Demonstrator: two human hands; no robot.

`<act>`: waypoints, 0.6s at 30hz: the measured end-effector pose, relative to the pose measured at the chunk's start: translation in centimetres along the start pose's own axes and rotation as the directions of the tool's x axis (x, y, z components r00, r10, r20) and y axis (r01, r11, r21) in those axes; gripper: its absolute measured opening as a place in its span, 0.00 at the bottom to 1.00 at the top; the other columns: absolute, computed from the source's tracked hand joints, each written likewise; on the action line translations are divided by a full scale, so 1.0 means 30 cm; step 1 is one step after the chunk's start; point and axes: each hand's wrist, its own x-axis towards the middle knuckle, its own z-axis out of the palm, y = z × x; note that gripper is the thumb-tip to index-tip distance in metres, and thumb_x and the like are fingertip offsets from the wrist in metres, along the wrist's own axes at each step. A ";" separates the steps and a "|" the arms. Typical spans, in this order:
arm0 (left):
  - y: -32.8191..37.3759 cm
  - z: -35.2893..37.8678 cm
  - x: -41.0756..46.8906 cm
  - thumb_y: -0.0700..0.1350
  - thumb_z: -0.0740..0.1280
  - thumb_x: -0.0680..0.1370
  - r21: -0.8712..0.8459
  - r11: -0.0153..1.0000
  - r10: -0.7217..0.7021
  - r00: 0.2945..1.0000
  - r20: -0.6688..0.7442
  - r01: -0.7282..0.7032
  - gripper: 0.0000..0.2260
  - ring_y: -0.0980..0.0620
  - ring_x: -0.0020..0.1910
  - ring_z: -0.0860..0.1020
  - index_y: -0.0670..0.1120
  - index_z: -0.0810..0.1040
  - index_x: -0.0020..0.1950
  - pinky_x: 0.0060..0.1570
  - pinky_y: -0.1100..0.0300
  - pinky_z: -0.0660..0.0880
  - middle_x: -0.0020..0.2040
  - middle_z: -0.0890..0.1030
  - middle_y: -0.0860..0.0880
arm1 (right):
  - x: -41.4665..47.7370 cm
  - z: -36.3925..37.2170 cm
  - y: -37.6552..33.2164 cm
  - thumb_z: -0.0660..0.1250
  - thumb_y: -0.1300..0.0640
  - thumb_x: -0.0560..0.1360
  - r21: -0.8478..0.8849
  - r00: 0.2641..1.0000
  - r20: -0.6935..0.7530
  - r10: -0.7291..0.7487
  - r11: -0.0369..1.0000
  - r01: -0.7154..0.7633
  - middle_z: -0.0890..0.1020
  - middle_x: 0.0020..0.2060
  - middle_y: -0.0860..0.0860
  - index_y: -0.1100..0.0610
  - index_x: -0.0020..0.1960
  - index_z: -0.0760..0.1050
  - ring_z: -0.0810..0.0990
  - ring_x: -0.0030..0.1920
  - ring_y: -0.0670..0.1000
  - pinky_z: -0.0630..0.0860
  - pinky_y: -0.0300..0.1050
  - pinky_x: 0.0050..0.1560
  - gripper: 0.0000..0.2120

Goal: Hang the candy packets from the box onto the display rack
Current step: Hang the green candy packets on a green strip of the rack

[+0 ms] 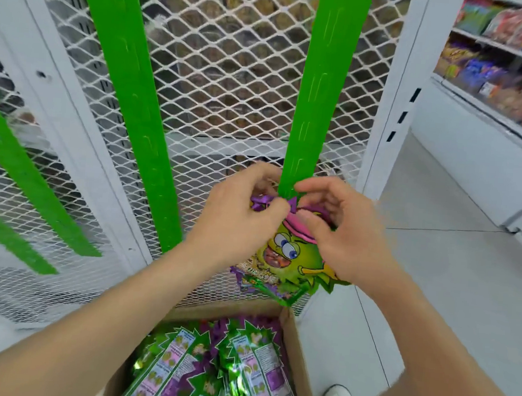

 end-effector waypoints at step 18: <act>-0.077 0.033 -0.060 0.46 0.61 0.88 -0.083 0.997 0.002 1.000 0.024 0.000 0.09 0.52 0.37 0.83 0.57 0.76 0.51 0.39 0.59 0.77 0.41 0.81 0.59 | -0.023 0.029 -0.022 0.82 0.54 0.71 -0.126 0.983 0.013 0.185 0.975 -0.182 0.84 0.33 0.47 0.49 0.43 0.81 0.81 0.33 0.43 0.78 0.40 0.38 0.09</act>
